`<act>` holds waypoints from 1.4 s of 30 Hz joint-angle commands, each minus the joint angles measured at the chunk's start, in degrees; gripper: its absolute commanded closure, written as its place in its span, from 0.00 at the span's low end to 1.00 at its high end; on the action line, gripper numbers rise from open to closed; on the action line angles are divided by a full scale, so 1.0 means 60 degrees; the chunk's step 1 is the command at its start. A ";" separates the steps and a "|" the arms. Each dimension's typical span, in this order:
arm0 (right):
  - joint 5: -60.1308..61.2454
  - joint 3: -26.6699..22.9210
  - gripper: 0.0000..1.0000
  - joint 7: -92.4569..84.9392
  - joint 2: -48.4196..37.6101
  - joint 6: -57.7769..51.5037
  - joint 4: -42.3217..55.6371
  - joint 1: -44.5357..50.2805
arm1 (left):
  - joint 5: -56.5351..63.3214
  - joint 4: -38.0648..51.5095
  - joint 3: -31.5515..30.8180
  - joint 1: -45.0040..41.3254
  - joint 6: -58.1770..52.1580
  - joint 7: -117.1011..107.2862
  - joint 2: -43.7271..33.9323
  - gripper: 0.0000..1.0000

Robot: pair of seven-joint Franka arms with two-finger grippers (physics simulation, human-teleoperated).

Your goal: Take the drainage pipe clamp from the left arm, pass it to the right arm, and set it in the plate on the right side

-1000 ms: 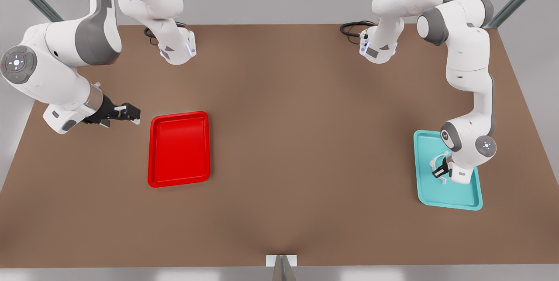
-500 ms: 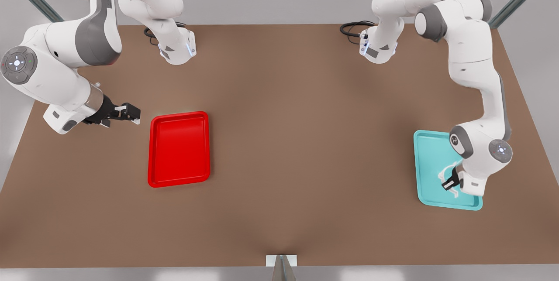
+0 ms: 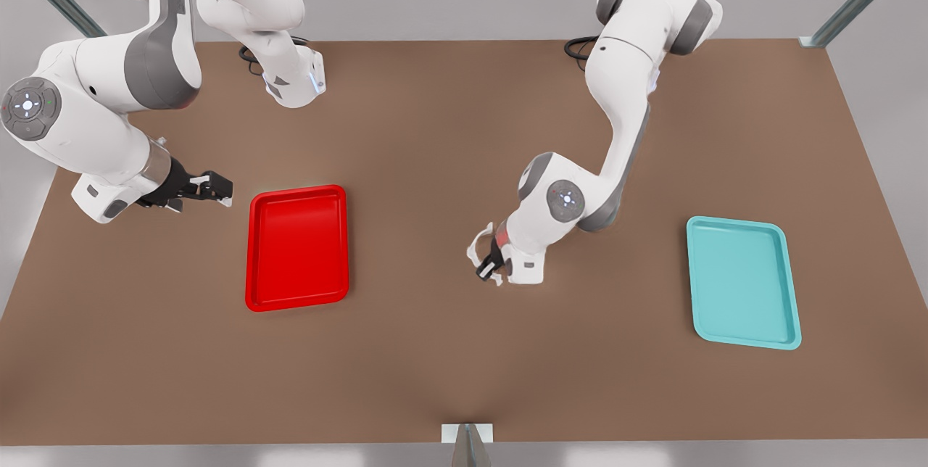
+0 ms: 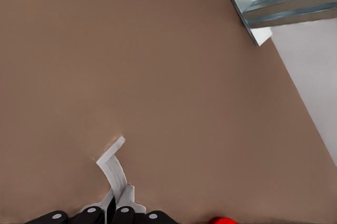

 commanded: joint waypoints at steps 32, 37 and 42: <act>-0.1196 0.1047 0.00 0.3584 0.2473 0.6018 -0.1055 0.3126 | -0.1531 0.0069 -0.0527 -0.1059 0.4203 -2.0323 0.0863 0.79; -0.1459 0.1047 0.01 0.3584 0.2473 0.6867 -0.1450 0.3126 | -0.1531 0.0069 -0.0527 -0.1074 0.4203 -2.0338 0.0863 0.79; -0.1664 0.1047 0.44 0.3526 0.2473 0.7058 -0.1538 0.3097 | -0.1488 0.0069 -0.0527 -0.1103 0.4189 -2.0265 0.0863 0.79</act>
